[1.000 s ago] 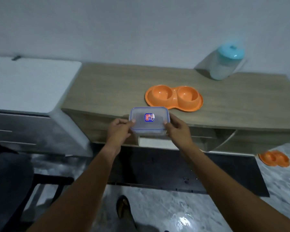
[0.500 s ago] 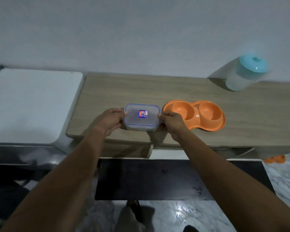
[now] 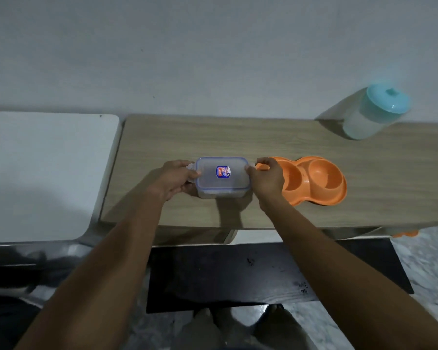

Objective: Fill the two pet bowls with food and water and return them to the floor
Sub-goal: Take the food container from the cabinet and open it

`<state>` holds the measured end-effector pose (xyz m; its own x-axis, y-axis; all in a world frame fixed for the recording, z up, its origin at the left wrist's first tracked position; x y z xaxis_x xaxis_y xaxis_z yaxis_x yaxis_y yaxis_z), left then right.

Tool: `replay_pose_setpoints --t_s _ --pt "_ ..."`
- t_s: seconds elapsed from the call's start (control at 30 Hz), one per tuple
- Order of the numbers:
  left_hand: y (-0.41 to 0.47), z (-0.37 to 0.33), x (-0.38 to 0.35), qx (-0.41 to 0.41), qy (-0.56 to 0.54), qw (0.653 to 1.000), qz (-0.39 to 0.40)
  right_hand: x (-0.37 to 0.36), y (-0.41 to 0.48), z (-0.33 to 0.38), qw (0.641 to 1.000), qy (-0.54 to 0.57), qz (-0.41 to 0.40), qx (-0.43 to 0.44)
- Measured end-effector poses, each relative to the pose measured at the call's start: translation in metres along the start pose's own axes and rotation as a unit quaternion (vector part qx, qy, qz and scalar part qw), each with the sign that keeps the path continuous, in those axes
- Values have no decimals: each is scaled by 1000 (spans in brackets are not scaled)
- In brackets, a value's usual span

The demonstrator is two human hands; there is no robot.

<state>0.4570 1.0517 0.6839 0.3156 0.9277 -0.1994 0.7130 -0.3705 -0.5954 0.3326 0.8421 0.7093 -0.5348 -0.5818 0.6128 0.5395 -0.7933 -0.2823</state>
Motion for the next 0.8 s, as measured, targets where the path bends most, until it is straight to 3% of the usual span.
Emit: replay_pose_setpoints --t_s 0.1,0.2,0.27,0.33,0.47,0.63,0.8 --pt "8 -16 -4 -62 95 993 -34 -1 -33 -14 998 42 -55 -3" --pt "20 -32 -25 -104 156 982 14 -32 -65 -40 988 105 43 -108" --pt "26 -33 -35 -81 190 977 45 -50 -69 -48 969 143 116 -167" --pt "37 -31 -35 -57 242 968 41 -57 -67 -42 952 185 168 -175" --pt "51 -27 -34 5 204 978 45 -57 -61 -43 937 213 228 -158" --pt "44 -18 -45 136 97 983 79 -57 -63 -36 937 240 204 -148" --pt "46 -17 -46 192 78 975 77 -53 -62 -37 945 219 200 -138"
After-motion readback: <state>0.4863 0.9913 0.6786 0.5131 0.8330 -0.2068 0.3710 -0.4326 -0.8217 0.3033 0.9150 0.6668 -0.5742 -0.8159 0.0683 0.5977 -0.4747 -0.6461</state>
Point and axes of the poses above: each hand's wrist, its own y-axis towards the middle knuckle, its own x-axis out of the back of the hand, z = x × y, the point moved 6 cm from there along y, towards the middle knuckle, and after that the axes turned 15 degrees about -y, right-handed, at the moved point
